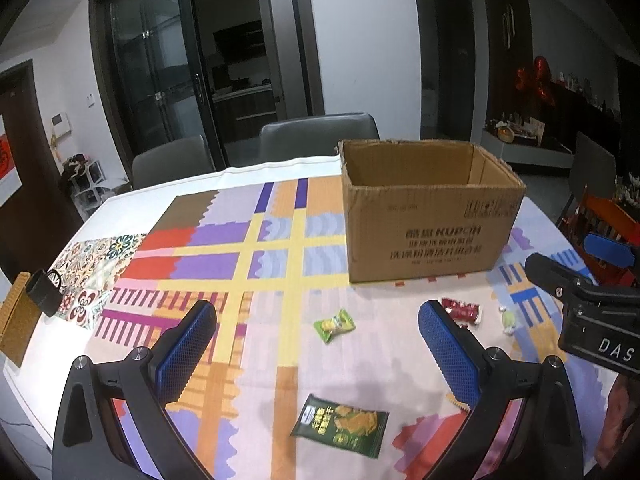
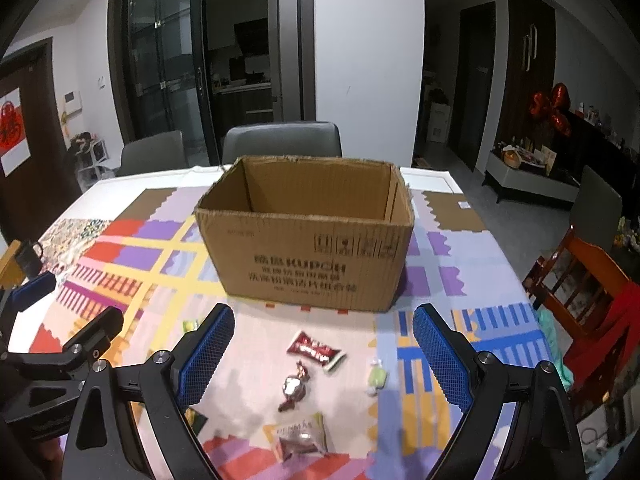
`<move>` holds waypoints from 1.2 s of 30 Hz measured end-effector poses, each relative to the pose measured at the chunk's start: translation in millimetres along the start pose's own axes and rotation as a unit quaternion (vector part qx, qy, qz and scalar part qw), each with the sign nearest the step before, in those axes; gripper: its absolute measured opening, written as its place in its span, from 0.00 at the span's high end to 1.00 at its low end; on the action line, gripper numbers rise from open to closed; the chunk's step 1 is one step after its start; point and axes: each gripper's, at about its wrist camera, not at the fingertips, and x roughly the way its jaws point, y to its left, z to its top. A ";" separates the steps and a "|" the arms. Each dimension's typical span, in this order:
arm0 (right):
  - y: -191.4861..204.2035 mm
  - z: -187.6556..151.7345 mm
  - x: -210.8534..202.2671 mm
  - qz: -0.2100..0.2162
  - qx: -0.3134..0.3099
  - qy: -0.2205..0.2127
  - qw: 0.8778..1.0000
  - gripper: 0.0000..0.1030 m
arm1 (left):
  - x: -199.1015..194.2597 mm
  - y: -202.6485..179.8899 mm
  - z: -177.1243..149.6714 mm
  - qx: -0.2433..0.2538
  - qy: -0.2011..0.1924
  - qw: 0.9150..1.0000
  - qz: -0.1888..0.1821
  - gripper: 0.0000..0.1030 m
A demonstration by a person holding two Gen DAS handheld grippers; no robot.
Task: Organize snacks
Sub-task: 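Withdraw both open tools from the box back toward the remaining snacks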
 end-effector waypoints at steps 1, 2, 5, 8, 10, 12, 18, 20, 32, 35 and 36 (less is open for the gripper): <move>1.0 -3.8 0.8 0.001 -0.001 0.004 1.000 0.11 | -0.1 0.8 -3.2 -0.002 0.001 1.000 0.001 0.00; 2.2 -7.6 1.7 0.002 -0.001 0.007 1.000 0.11 | 0.1 2.2 -6.6 -0.004 0.004 1.000 0.002 0.00; 4.7 -18.8 5.0 0.003 -0.005 0.020 1.000 0.11 | 1.5 4.9 -15.6 -0.007 0.013 1.000 -0.001 0.00; 7.9 -30.0 7.2 0.000 -0.010 0.029 1.000 0.11 | 2.8 4.1 -24.9 -0.001 0.021 1.000 -0.003 0.00; 9.8 -37.6 8.6 0.000 -0.012 0.034 0.999 0.11 | 4.0 3.2 -30.7 0.005 0.024 1.000 -0.005 0.00; 11.7 -44.3 9.5 0.000 -0.014 0.038 0.999 0.11 | 5.3 2.4 -35.7 0.009 0.028 1.000 -0.008 0.00; 15.5 -61.3 14.7 -0.004 -0.019 0.047 0.999 0.11 | 13.3 3.2 -52.8 0.014 0.040 0.999 -0.016 0.00; 15.5 -65.8 16.7 -0.004 -0.019 0.051 0.999 0.11 | 17.2 3.5 -57.9 0.014 0.045 0.999 -0.018 0.00; 20.1 -86.9 33.2 -0.011 -0.024 0.069 0.997 0.11 | 38.7 0.7 -83.5 0.020 0.066 0.997 -0.046 0.00; 21.0 -91.9 36.8 -0.013 -0.026 0.072 0.997 0.11 | 43.7 0.7 -88.7 0.024 0.069 0.996 -0.052 0.00; 21.1 -93.5 38.3 -0.014 -0.026 0.073 0.997 0.11 | 45.1 0.7 -90.2 0.025 0.071 0.996 -0.055 0.00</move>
